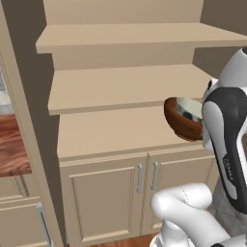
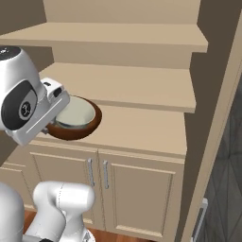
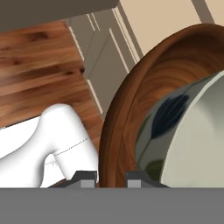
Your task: Pick up the bowls on the counter and stack them on top of one another in the open cabinet. Place the smaller bowl on top of the larger bowl.
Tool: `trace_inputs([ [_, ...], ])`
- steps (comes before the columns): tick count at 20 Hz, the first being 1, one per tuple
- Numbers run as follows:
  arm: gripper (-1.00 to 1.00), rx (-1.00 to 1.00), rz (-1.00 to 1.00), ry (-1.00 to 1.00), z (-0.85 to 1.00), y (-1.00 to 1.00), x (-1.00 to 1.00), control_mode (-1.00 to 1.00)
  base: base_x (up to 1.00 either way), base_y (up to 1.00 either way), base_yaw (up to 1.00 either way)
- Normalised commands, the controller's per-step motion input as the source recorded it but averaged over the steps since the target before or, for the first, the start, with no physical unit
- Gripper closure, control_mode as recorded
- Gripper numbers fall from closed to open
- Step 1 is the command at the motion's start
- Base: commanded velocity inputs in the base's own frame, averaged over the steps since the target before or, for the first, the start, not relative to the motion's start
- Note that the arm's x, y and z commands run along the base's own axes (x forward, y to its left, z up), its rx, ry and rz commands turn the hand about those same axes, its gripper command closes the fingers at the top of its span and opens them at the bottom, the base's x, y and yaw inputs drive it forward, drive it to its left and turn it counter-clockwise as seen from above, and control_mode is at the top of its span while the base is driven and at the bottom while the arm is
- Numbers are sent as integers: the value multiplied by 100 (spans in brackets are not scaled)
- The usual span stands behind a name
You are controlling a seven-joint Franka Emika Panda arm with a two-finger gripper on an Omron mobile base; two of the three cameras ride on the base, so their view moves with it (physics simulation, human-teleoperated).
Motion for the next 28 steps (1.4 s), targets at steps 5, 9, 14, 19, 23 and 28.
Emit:
trace_inputs([
  [5, 100, 0, 0, -1, 0, 3, 5, -100, 0, 0, 0],
  [9, 100, -3, 4, -9, 0, 7, 0, -100, 0, 0, 0],
  [14, 100, -6, 8, -13, 1, 2, -11, -100, 0, 0, 0],
  [19, 100, -6, 10, -17, 4, 0, -18, -100, 0, 0, 0],
  [23, 100, -3, 10, -10, 9, 0, -19, -100, 0, 0, 0],
  [28, 100, -2, 10, -5, 13, 0, -17, -100, 0, 0, 0],
])
